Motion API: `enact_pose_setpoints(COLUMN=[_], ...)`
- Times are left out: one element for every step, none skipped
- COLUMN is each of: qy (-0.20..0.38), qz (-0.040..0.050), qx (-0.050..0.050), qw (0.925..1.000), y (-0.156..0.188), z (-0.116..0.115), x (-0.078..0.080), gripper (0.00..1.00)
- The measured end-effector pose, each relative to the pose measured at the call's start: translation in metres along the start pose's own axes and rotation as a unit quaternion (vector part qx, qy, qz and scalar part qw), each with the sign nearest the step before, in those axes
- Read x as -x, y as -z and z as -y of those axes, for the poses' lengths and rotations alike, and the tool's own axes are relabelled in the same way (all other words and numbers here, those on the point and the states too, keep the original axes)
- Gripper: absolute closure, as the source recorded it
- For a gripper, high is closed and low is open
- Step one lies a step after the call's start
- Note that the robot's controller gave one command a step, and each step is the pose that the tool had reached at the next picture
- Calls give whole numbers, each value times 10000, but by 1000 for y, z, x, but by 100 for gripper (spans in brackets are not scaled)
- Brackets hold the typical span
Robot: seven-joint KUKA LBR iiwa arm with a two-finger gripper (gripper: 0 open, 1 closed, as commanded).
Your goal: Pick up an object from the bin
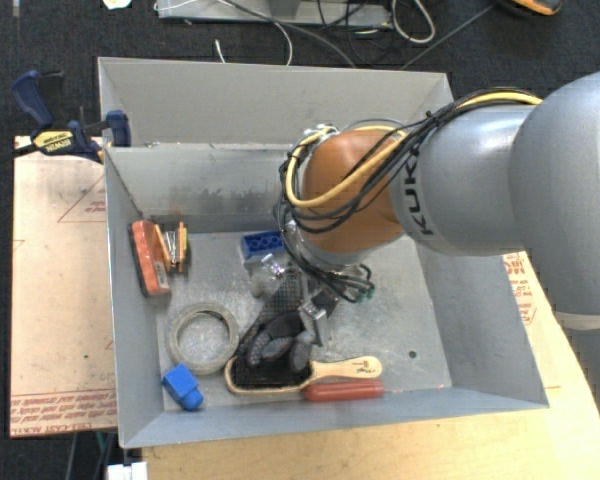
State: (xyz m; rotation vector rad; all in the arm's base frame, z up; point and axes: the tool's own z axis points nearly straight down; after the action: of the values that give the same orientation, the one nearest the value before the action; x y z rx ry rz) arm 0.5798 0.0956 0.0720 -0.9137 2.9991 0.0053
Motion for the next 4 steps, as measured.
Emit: enact_pose_setpoints(qy=[534, 528, 525, 515], qz=[66, 67, 25, 43], qx=[-18, -16, 10, 6], qw=[9986, 9986, 9986, 9987], y=[3, 3, 38, 68], z=[-3, -3, -5, -5], x=[-2, -2, -5, -3], gripper=[100, 100, 100, 100])
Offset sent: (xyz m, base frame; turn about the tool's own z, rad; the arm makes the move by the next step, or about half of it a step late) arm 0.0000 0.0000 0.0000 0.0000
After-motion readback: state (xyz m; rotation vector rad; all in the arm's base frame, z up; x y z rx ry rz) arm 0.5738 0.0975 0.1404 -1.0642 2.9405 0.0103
